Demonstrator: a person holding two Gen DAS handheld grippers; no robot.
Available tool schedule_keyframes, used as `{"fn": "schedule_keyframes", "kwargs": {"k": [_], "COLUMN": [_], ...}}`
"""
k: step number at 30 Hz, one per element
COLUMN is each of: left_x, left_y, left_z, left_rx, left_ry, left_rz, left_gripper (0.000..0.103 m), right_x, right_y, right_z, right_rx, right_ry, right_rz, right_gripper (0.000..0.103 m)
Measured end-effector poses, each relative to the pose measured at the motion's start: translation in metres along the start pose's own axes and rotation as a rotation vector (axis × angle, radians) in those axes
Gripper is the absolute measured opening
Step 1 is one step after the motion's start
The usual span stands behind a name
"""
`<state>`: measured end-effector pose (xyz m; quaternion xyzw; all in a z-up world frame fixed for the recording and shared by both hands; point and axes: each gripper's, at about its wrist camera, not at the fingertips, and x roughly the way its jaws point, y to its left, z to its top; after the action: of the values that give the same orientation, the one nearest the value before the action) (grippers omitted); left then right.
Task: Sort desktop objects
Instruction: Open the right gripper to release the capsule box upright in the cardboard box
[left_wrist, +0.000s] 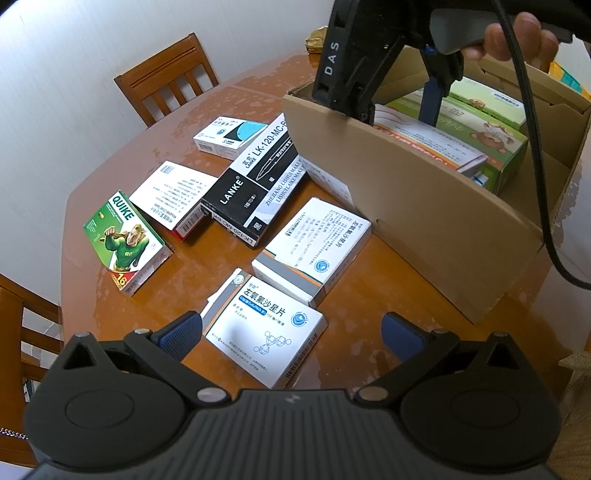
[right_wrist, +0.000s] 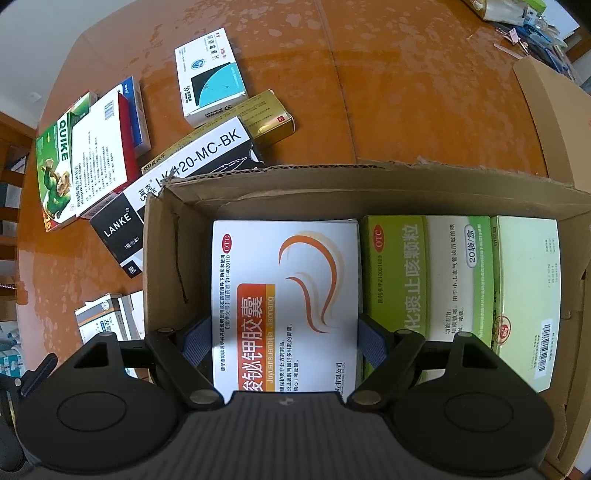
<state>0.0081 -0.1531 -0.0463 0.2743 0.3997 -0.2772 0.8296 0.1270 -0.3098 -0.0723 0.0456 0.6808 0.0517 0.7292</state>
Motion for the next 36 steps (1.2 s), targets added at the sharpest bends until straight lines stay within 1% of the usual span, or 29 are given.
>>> {"fn": "schedule_keyframes", "kwargs": {"k": [11,18,22,25,26,30,32,36], "left_x": [0.0,0.0,-0.001,-0.001,-0.001,-0.001,-0.001,-0.001], "left_y": [-0.002,-0.003,-0.002,0.0,0.0,-0.001,-0.001,-0.001], "left_z": [0.0,0.001,0.0,0.0,0.0,0.0,0.0,0.0], "left_rx": [0.005,0.006,0.001,-0.008,-0.01,-0.011,-0.008,-0.009], "left_ry": [-0.002,-0.004,-0.006,-0.006,-0.006,-0.007,-0.006,-0.003], "left_rz": [-0.001,0.0,0.002,0.003,0.003,0.003,0.005,0.007], "left_gripper": [0.103,0.103,0.103,0.103,0.103,0.103,0.103,0.103], "right_x": [0.001,-0.005,-0.019,-0.032,-0.037,-0.053,-0.047,-0.032], "right_y": [0.001,-0.002,-0.004,-0.011,-0.014,-0.023,-0.03,-0.037], "right_z": [0.002,0.004,0.002,-0.006,-0.008,-0.019,-0.027,-0.043], "right_rx": [0.005,0.018,0.021,0.025,0.026,0.036,0.067,0.108], "right_ry": [0.01,-0.005,-0.028,-0.035,-0.037,-0.039,0.007,0.085], "right_rz": [-0.001,0.024,0.051,0.087,0.1,0.155,0.218,0.3], "right_gripper": [0.085,0.086,0.086,0.087,0.091,0.092,0.092,0.092]}}
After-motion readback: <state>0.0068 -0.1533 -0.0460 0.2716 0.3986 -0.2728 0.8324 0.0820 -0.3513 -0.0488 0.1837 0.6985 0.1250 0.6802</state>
